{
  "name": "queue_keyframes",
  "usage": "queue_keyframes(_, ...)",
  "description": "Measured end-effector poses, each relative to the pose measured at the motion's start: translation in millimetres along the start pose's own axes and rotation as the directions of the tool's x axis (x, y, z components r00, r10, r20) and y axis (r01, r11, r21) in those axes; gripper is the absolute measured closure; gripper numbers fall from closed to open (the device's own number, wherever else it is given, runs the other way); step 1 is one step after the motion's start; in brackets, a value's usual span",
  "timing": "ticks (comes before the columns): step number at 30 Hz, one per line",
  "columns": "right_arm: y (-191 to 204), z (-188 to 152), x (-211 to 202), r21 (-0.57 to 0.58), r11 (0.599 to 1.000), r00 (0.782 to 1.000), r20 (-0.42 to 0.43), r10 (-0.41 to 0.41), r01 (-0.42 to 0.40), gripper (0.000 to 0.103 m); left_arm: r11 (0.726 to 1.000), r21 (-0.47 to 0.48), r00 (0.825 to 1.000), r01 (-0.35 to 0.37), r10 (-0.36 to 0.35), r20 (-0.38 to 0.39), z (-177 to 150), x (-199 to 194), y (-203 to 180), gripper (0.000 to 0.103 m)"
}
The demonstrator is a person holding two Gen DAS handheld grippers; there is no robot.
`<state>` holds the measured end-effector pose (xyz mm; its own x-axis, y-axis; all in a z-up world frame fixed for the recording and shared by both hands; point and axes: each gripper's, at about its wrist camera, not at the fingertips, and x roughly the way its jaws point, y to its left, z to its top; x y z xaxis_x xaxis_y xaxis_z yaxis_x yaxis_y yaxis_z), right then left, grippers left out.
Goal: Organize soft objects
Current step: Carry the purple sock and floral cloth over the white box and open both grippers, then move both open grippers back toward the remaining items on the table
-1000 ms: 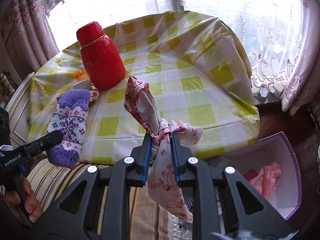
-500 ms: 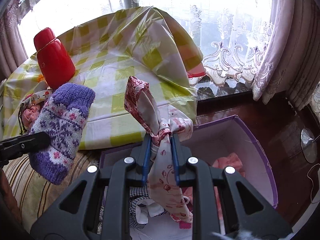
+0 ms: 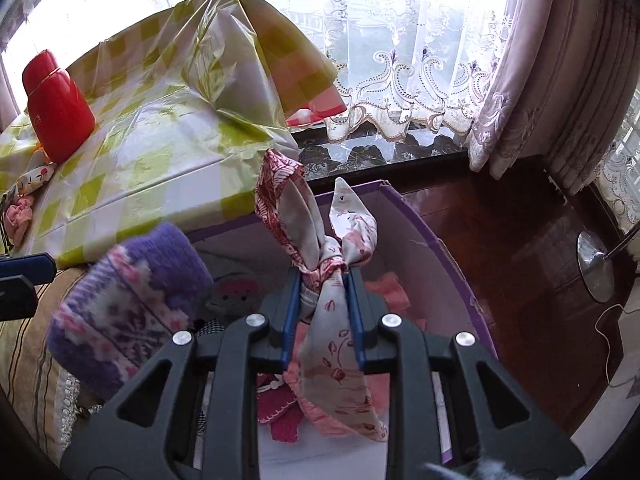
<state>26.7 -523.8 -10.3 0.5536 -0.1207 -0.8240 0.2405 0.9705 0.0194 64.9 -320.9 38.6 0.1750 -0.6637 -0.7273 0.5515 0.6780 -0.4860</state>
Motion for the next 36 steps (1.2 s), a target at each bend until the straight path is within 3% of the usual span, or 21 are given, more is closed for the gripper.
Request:
queue_keyframes(2,-4,-1,2,0.010,1.000,1.000,-0.025,-0.014,0.014,0.056,1.000,0.009,1.000,-0.019,0.019,-0.002,0,1,-1,0.035)
queue_keyframes(5,-4,2,1,0.018,0.999,0.999,-0.035,-0.037,0.038,0.040,1.000,-0.009,0.999,-0.028,0.028,0.022,0,-5,2,0.035)
queue_keyframes(12,26,11,-10,0.005,1.000,1.000,-0.023,-0.007,0.007,0.037,0.994,-0.021,0.989,-0.109,0.111,0.099,-9,-35,9,0.035)
queue_keyframes(17,62,16,-23,-0.011,0.999,0.999,-0.002,0.039,-0.039,0.037,0.974,-0.015,0.955,-0.225,0.223,0.196,-16,-65,21,0.035)
queue_keyframes(22,104,20,-32,-0.060,0.995,0.997,0.006,0.075,-0.075,0.037,0.914,0.015,0.880,-0.405,0.385,0.277,-23,-92,37,0.035)
queue_keyframes(27,147,24,-37,-0.100,0.989,0.994,0.014,0.113,-0.111,0.037,0.824,0.018,0.779,-0.567,0.529,0.337,-35,-118,55,0.035)
queue_keyframes(32,196,33,-35,-0.102,0.976,0.981,0.010,0.192,-0.190,0.037,0.764,-0.011,0.694,-0.646,0.593,0.408,-50,-153,67,0.035)
queue_keyframes(36,240,38,-41,-0.139,0.967,0.972,0.066,0.226,-0.215,0.037,0.747,-0.116,0.638,-0.654,0.627,0.447,-66,-184,84,0.029)
